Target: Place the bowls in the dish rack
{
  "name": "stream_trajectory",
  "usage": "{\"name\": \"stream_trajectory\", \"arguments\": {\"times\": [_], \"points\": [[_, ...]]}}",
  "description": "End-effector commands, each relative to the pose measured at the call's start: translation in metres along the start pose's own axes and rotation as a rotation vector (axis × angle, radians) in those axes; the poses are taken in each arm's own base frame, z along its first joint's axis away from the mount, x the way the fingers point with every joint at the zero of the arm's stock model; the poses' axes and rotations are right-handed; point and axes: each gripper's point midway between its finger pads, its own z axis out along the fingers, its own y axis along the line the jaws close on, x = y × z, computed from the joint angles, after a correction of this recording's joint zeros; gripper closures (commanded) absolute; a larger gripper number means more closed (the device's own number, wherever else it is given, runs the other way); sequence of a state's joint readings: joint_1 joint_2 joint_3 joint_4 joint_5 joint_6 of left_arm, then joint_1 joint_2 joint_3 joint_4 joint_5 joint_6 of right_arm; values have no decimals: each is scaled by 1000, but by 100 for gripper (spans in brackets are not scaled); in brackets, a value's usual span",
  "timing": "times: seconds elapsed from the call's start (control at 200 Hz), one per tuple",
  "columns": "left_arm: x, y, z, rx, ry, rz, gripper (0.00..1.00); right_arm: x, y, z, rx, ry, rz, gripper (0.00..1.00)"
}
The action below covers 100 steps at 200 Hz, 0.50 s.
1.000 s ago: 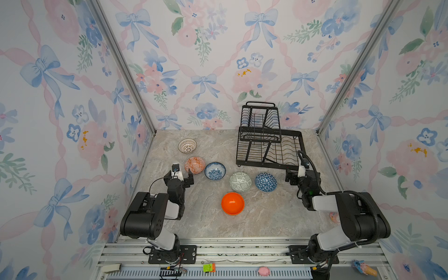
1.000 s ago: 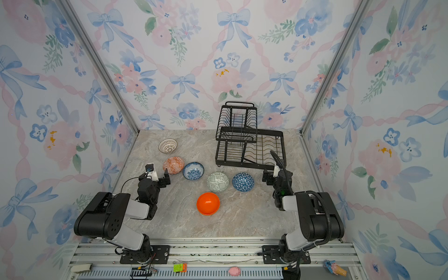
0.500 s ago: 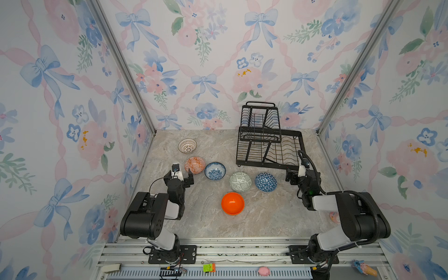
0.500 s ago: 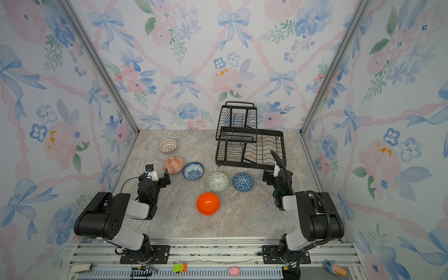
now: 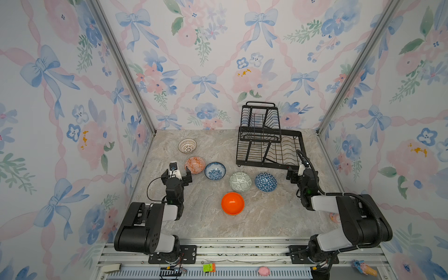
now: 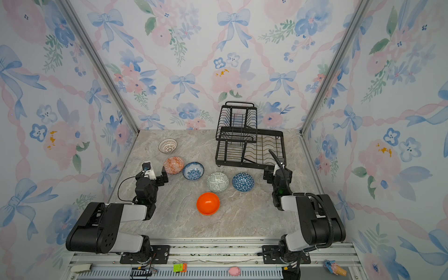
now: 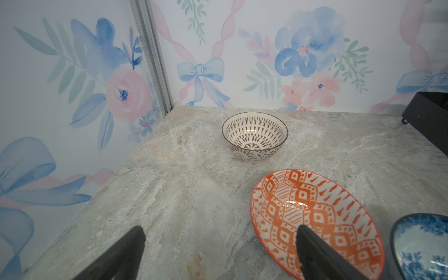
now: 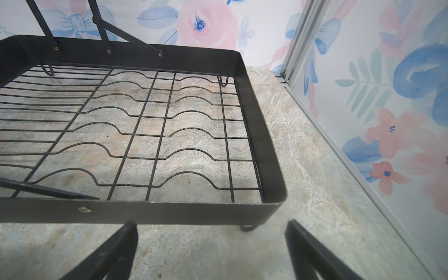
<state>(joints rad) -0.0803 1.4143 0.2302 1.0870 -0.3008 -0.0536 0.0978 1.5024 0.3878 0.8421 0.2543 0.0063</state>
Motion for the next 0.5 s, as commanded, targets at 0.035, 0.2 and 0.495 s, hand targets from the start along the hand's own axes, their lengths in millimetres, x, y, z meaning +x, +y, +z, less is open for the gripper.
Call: {"name": "stream_trajectory", "arguments": {"times": [0.035, 0.2, 0.495], "points": [[-14, 8, -6, -66, -38, -1, 2, -19, 0, -13, 58, -87, -36, 3], [-30, 12, -12, -120, -65, 4, 2, -29, -2, -26, 128, -96, -74, 3], [-41, 28, -29, -290, -48, -8, 2, -45, -32, -49, 394, -88, -36, 3]]}}
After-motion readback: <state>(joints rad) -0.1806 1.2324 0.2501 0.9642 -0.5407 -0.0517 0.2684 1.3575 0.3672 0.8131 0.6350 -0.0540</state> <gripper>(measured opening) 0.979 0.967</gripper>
